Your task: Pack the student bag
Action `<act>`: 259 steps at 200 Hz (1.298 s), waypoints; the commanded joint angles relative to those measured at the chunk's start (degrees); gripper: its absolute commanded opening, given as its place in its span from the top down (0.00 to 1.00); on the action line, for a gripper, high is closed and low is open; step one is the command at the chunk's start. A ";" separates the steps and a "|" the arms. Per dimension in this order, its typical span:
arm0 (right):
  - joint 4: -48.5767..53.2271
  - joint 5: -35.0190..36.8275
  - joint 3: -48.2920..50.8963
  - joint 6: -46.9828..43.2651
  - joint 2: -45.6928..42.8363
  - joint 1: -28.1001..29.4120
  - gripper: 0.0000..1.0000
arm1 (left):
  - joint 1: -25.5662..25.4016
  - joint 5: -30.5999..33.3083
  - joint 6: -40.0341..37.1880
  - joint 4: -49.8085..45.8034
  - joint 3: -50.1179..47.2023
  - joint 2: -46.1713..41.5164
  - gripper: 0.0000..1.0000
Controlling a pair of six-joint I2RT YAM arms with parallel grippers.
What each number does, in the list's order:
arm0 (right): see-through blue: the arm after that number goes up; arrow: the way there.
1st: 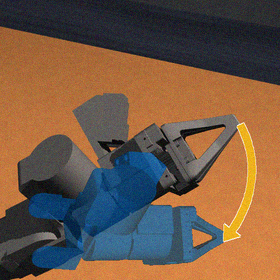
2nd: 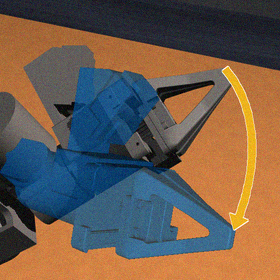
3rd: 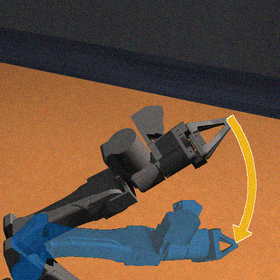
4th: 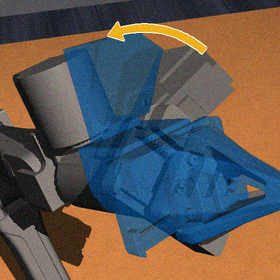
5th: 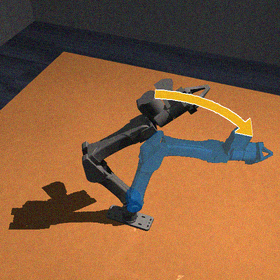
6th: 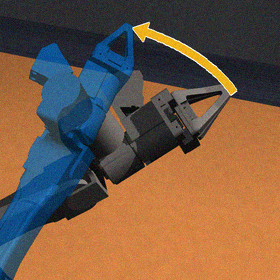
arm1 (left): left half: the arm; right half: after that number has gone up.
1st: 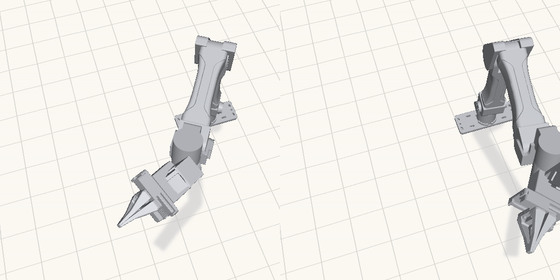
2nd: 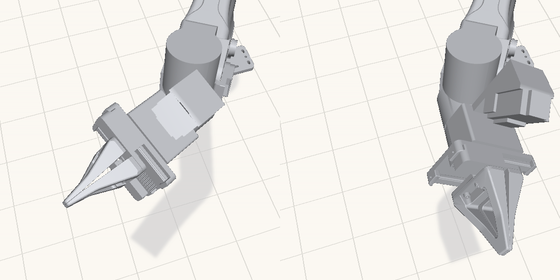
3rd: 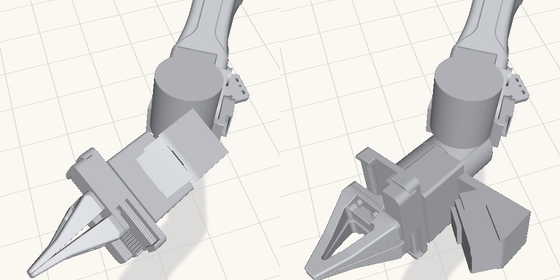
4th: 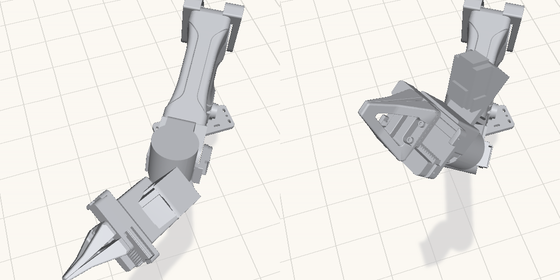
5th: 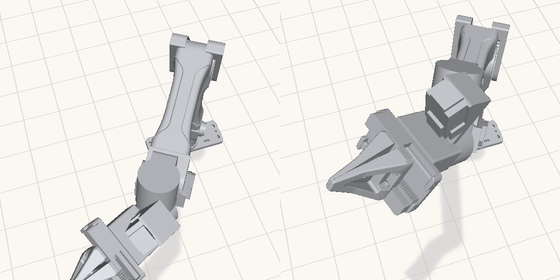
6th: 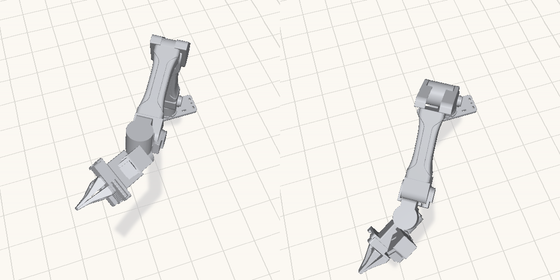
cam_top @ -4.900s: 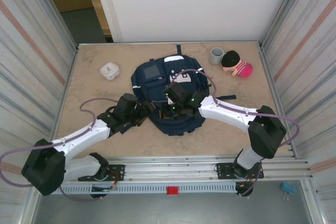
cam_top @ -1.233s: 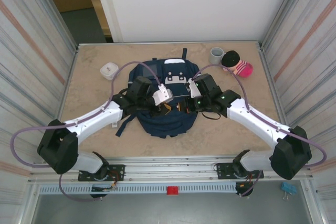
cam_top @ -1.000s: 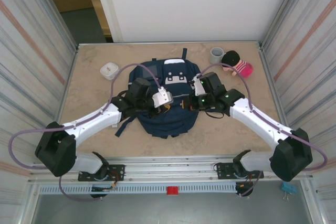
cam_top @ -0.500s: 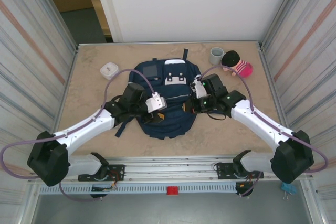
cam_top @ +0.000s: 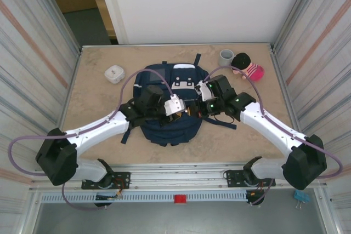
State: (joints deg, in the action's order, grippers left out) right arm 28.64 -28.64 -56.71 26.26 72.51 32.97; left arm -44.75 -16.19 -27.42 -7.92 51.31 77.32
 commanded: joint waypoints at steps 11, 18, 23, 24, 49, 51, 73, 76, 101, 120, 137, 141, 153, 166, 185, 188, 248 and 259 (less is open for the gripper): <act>0.07 2.07 1.27 -0.80 -1.66 -7.66 1.00 | 0.44 2.52 -2.69 1.83 -2.34 -3.02 1.00; 0.10 2.60 1.59 -0.84 -1.50 -9.30 1.00 | 0.45 2.69 -3.01 2.15 -2.93 -4.04 1.00; 0.10 2.59 1.75 -1.05 -1.36 -10.27 1.00 | 0.53 2.74 -3.12 2.27 -3.36 -4.65 1.00; 0.10 2.56 1.72 -1.13 -1.30 -10.55 1.00 | 0.54 2.74 -3.14 2.24 -3.38 -4.82 1.00; 0.10 3.90 1.22 -2.77 0.52 -14.87 1.00 | 0.71 2.42 -3.93 3.71 -5.54 -8.22 1.00; 0.10 3.94 1.15 -2.88 0.81 -15.24 1.00 | 0.72 2.29 -4.00 3.88 -5.72 -8.45 1.00; -0.67 5.46 -0.10 -3.76 4.38 -18.10 1.00 | 0.82 0.53 -4.36 4.54 -6.55 -10.46 1.00; -1.00 5.79 -0.16 -3.77 4.86 -18.45 1.00 | 0.80 0.24 -4.39 4.50 -6.59 -10.77 1.00; -6.06 7.30 -1.03 -3.05 9.52 -20.75 1.00 | 0.81 -2.52 -4.75 4.67 -6.53 -11.98 1.00; -10.02 8.25 -2.62 -1.76 14.06 -21.85 1.00 | 0.81 -3.63 -5.12 4.67 -6.31 -12.19 1.00; -13.01 8.73 -4.41 -0.62 17.56 -22.16 1.00 | 0.81 -4.52 -5.36 4.55 -6.22 -11.95 1.00; -13.53 8.63 -4.89 -0.52 18.42 -22.17 1.00 | 0.81 -4.85 -5.29 4.52 -6.22 -11.91 1.00; -14.84 7.51 -5.99 0.13 20.44 -22.16 1.00 | 0.74 -5.34 -5.34 4.42 -6.17 -11.55 1.00; -15.91 5.59 -6.60 0.57 21.22 -21.93 1.00 | 0.51 -5.06 -5.76 3.72 -6.05 -11.25 1.00; -16.10 5.24 -6.27 -0.16 20.13 -20.81 1.00 | 0.33 -4.23 -5.86 2.74 -5.67 -11.08 1.00; -16.00 5.26 -6.15 -0.27 19.80 -20.68 1.00 | 0.29 -4.17 -5.91 2.74 -5.64 -11.11 1.00; -15.91 -1.88 -1.54 -1.42 8.94 -19.94 0.51 | 3.00 4.76 -4.01 2.82 -8.29 -16.13 0.58; -15.52 -2.22 -0.59 -2.77 6.12 -19.17 0.49 | 5.26 3.05 -4.08 2.50 -9.67 -17.85 0.51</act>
State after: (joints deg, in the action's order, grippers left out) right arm 14.55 -29.26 -59.05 25.17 85.67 12.67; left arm -43.24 -14.39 -31.73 -5.67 43.79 64.03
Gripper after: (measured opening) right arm 0.492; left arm 0.431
